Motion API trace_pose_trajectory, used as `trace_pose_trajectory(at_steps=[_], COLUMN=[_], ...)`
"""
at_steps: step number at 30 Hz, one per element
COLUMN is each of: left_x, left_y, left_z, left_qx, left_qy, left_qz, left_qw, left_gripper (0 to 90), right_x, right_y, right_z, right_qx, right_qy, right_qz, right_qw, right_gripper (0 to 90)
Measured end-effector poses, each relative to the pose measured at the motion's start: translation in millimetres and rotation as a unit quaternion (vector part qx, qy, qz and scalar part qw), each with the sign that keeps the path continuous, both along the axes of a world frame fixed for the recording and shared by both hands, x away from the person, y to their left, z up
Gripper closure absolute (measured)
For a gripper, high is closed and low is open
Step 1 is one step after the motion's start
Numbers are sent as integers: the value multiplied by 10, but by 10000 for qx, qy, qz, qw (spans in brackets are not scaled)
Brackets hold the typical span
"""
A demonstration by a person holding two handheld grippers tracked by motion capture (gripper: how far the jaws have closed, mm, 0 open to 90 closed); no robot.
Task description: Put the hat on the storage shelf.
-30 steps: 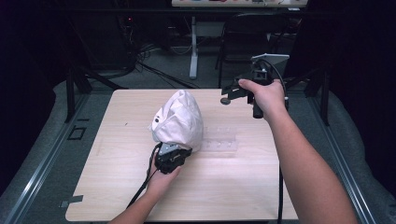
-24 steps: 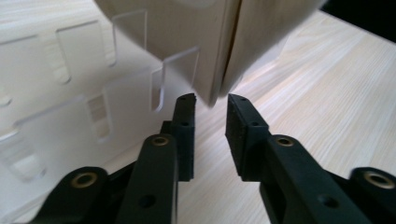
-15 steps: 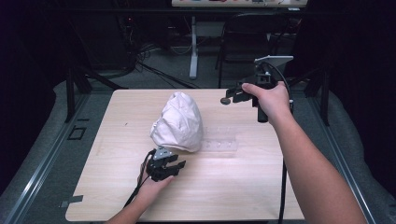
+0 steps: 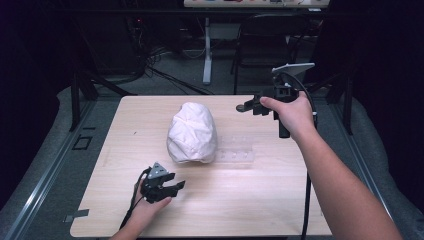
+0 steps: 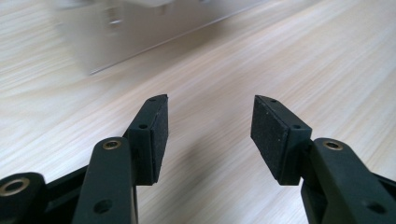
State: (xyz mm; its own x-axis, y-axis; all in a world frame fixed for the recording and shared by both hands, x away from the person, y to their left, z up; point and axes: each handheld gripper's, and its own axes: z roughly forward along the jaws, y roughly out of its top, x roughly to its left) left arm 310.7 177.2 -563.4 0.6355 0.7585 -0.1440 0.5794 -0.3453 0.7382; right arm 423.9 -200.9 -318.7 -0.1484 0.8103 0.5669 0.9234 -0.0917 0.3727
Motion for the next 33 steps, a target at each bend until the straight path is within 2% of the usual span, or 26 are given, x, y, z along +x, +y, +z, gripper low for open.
trace_pose_trajectory(at_steps=[6,7,9,15,21,26,30,33], left_x=[-21,-21,-14,24,55,76,85,88], left_y=[293,293,354,495,554,554,551,547], left_z=[19,19,18,70,25,-12,-29,-38], left_qx=[-140,-140,-186,-221,-251,-50,-134,-143], left_qy=[-42,-42,-173,-288,-258,-227,-186,-239], left_qz=[352,352,479,657,803,817,862,822], left_qw=[9993,9993,9985,9972,9961,9964,9960,9962], left_gripper=[467,466,466,461,457,450,445,452], right_x=[-92,-92,-127,-247,-392,-511,-592,-667], right_y=[-22,-22,-26,-60,-84,-86,-107,-130], right_z=[-116,-116,-157,-320,-567,-809,-1032,-1228], right_qx=[-134,-134,-215,-307,-401,-715,-889,-972], right_qy=[-15,-15,-39,-126,-220,-384,-450,-556], right_qz=[151,151,196,297,432,528,617,662], right_qw=[9998,9998,9996,9990,9980,9953,9931,9915], right_gripper=[557,557,551,537,536,525,535,557])
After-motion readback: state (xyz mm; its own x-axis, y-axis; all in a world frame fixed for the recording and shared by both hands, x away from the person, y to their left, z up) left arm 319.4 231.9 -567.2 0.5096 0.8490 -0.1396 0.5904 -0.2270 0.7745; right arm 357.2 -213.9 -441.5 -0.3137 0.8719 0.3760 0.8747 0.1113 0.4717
